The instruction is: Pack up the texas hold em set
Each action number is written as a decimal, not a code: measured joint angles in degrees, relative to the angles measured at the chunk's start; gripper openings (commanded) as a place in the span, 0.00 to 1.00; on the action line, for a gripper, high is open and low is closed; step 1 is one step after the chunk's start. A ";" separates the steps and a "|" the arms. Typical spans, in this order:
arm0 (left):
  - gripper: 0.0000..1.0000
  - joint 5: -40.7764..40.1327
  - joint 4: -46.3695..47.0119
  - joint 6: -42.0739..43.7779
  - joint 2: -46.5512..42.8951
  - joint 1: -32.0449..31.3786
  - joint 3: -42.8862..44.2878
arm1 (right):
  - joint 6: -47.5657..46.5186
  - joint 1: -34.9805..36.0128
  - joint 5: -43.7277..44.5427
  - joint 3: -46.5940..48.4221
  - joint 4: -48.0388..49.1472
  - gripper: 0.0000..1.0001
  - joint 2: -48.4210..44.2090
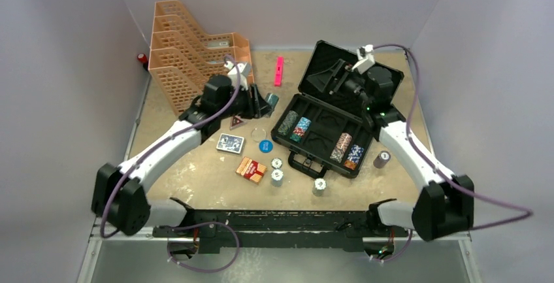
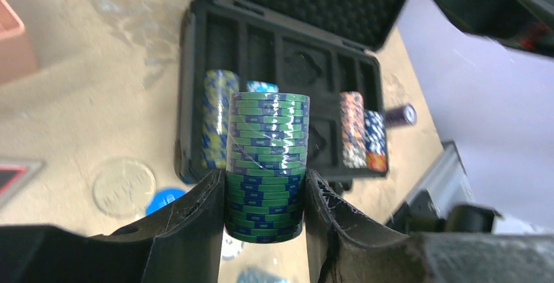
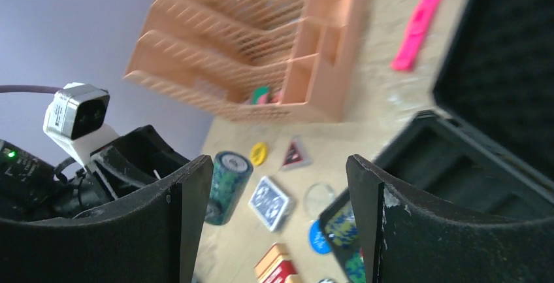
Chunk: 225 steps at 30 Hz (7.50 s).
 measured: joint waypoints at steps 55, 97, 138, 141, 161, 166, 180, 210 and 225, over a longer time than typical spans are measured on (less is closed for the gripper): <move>0.00 -19.34 -1.53 9.94 46.16 -10.82 32.50 | -5.70 0.28 27.19 -10.95 -15.32 0.75 -11.02; 0.51 -24.30 -5.95 9.84 37.75 -12.00 31.80 | -9.25 0.28 24.63 -10.95 -13.99 0.73 -10.62; 0.70 -63.84 -15.45 -4.15 -23.74 -12.00 1.03 | 1.05 49.88 39.28 10.60 -47.56 0.74 17.70; 0.70 -65.16 -15.47 -4.24 -22.01 -12.00 0.72 | 3.61 49.94 40.28 11.56 -50.93 0.70 20.44; 0.70 -65.53 -15.32 -5.07 -18.01 -12.00 -0.57 | -0.57 48.35 39.19 9.81 -47.43 0.58 19.10; 0.70 -63.91 -15.56 -5.09 -17.81 -12.00 -0.57 | -0.81 48.28 37.88 9.73 -47.12 0.36 20.02; 0.66 -57.35 -14.43 -0.79 -15.19 -12.00 -0.90 | -9.38 34.21 24.28 5.22 -42.16 0.28 9.90; 0.52 1.49 -3.17 24.85 -1.05 -12.22 0.35 | -10.62 6.97 -27.04 5.42 -18.45 0.27 8.24; 0.37 2.38 6.29 28.13 0.48 -12.72 -3.15 | -10.73 6.71 -27.80 5.40 -19.17 0.27 6.54</move>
